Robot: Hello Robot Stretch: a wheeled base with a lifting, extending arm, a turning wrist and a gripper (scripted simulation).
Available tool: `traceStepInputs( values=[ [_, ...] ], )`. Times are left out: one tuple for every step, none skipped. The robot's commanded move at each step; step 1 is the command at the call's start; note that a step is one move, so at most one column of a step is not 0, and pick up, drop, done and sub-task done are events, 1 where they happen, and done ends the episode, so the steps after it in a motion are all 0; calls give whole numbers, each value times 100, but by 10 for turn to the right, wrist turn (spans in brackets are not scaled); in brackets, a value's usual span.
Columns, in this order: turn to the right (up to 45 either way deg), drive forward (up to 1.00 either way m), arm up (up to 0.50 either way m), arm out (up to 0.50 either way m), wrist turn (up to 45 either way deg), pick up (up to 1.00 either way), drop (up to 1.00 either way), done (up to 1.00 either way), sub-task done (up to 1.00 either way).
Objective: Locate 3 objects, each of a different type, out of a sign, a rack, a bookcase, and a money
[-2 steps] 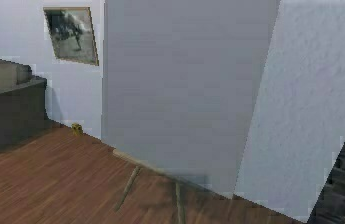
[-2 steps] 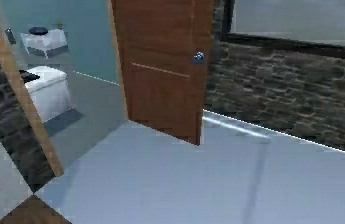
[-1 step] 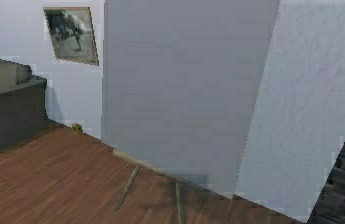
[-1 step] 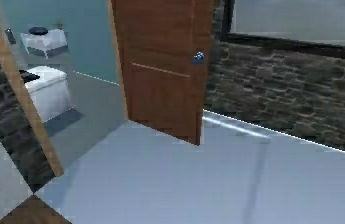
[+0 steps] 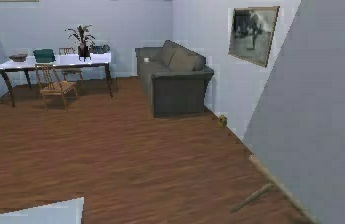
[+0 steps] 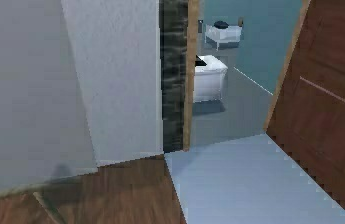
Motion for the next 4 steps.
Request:
traceStepInputs(
  values=[
    [-120,0,0,0,0,0,0,0,0],
    [0,100,0,0,0,0,0,0,0],
    [0,100,0,0,0,0,0,0,0],
    [0,100,0,0,0,0,0,0,0]
  ],
)
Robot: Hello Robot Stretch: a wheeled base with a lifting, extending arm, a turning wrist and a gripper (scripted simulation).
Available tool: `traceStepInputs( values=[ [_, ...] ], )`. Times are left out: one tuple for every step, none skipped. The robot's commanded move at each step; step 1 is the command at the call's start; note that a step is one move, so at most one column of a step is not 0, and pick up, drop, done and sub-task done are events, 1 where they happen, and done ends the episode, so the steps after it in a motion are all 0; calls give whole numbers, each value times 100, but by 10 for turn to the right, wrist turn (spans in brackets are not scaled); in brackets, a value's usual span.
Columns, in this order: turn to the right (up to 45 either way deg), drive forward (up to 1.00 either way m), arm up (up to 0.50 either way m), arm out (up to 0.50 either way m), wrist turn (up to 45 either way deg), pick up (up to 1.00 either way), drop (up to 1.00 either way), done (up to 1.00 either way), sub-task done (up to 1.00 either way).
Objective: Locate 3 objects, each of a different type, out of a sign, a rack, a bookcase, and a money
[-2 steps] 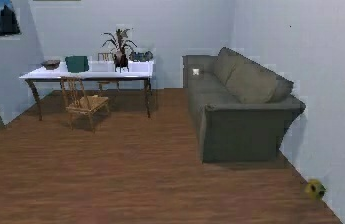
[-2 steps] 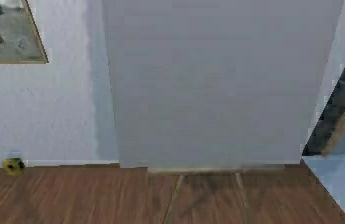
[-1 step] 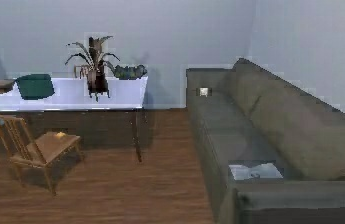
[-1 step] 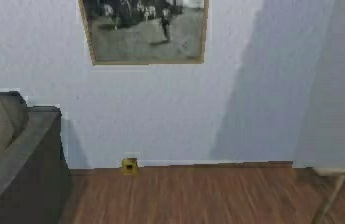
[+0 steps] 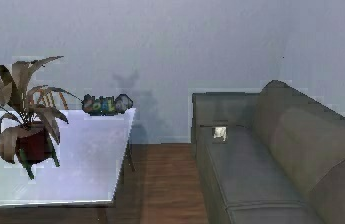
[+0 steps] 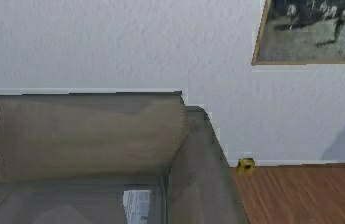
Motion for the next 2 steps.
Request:
traceStepInputs(
  values=[
    [-30,0,0,0,0,0,0,0,0],
    [0,45,0,0,0,0,0,0,0]
  ],
)
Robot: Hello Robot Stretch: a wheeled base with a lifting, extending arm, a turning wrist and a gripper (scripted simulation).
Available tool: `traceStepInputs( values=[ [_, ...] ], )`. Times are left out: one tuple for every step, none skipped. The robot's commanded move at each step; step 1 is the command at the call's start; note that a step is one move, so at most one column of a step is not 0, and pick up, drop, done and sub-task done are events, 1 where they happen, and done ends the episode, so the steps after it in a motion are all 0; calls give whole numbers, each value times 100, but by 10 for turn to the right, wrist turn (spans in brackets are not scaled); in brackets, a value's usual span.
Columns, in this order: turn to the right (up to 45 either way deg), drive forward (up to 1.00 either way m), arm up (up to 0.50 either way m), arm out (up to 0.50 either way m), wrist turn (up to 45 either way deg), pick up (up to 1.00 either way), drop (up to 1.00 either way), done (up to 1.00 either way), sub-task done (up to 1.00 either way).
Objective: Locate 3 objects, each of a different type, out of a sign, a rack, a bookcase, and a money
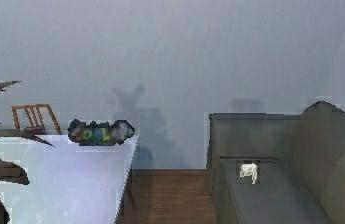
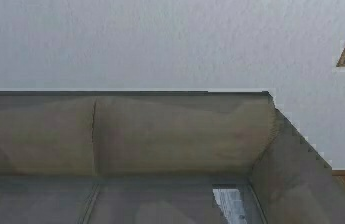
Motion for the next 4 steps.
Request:
traceStepInputs(
  values=[
    [-210,0,0,0,0,0,0,0,0],
    [0,0,0,0,0,0,0,0,100],
    [-450,0,0,0,0,0,0,0,0],
    [-450,0,0,0,0,0,0,0,0]
  ],
)
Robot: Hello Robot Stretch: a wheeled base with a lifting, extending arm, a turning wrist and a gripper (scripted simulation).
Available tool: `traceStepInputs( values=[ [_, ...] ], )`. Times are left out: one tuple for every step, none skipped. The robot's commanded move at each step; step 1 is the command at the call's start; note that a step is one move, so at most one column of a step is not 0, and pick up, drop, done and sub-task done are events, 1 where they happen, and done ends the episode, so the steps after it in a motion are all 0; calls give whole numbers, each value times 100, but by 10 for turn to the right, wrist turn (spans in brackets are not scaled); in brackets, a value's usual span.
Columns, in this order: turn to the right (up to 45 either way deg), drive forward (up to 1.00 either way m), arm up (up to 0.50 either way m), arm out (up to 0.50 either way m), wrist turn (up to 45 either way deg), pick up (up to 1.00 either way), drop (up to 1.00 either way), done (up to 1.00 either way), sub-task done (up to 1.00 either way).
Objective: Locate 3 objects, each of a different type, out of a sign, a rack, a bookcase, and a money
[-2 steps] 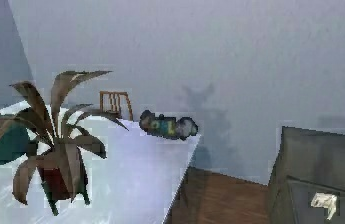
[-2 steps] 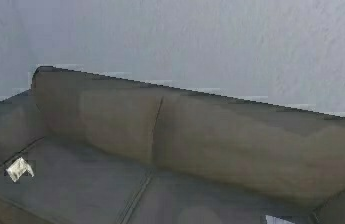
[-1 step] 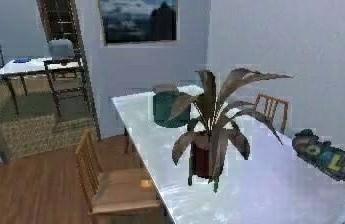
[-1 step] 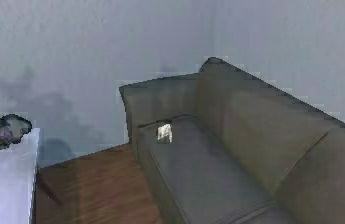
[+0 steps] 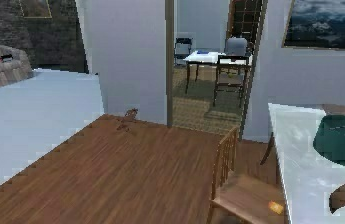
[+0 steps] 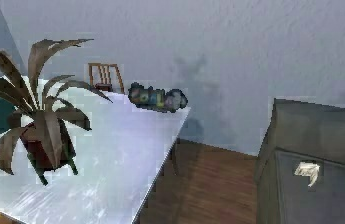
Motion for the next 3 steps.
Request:
traceStepInputs(
  values=[
    [-180,0,0,0,0,0,0,0,0],
    [0,40,0,0,0,0,0,0,0],
    [-210,0,0,0,0,0,0,0,0]
  ],
)
